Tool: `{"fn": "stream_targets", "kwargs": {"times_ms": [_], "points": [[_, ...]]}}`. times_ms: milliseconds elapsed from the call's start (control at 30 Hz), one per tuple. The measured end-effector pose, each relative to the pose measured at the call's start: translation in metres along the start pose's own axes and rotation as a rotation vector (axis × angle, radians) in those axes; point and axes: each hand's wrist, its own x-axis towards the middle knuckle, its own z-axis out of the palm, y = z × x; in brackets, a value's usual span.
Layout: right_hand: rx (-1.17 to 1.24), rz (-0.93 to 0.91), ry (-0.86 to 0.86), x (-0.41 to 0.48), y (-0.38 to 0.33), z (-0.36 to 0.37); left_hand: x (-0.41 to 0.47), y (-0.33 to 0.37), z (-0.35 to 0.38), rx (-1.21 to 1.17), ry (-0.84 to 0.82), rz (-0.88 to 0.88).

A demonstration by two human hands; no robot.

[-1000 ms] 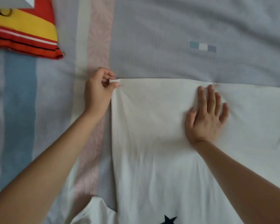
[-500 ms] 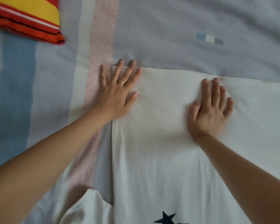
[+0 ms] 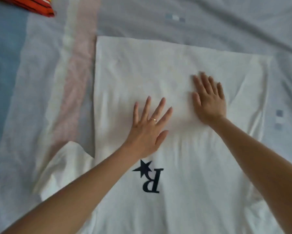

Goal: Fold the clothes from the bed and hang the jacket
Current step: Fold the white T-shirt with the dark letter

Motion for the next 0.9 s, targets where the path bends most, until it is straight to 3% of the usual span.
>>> {"fn": "stream_targets", "kwargs": {"times_ms": [133,233,300,367,433,467,500,634,700,800,900], "points": [[-0.070,0.361,0.021,-0.083,0.136,-0.016,-0.065,0.039,0.049,0.067,-0.037,-0.019],[-0.052,0.488,0.063,-0.098,0.147,-0.022,-0.072,0.044,0.051,0.050,-0.052,-0.144],[-0.060,0.326,0.147,-0.127,0.122,-0.018,-0.078,0.066,0.053,0.001,-0.053,-0.244],[-0.068,-0.040,0.106,-0.167,0.081,-0.004,-0.086,0.092,0.054,-0.016,-0.063,-0.271],[-0.157,-0.366,-0.032,-0.214,0.061,0.020,-0.106,0.122,0.066,-0.018,-0.076,-0.166],[-0.179,-0.397,-0.091,-0.235,0.065,0.029,-0.120,0.136,0.072,-0.014,-0.096,-0.091],[-0.189,-0.333,-0.119,-0.251,0.077,0.034,-0.135,0.147,0.077,-0.008,-0.128,-0.016],[-0.138,0.220,-0.190,-0.299,0.153,0.029,-0.187,0.180,0.081,-0.034,-0.278,0.216],[-0.125,0.377,-0.238,-0.310,0.171,0.014,-0.199,0.193,0.075,-0.068,-0.327,0.310],[-0.113,0.298,-0.147,-0.300,0.169,-0.011,-0.192,0.204,0.061,-0.194,-0.322,0.297],[-0.034,0.210,-0.100,-0.268,0.158,-0.026,-0.167,0.213,0.049,-0.375,-0.235,0.147]]}}
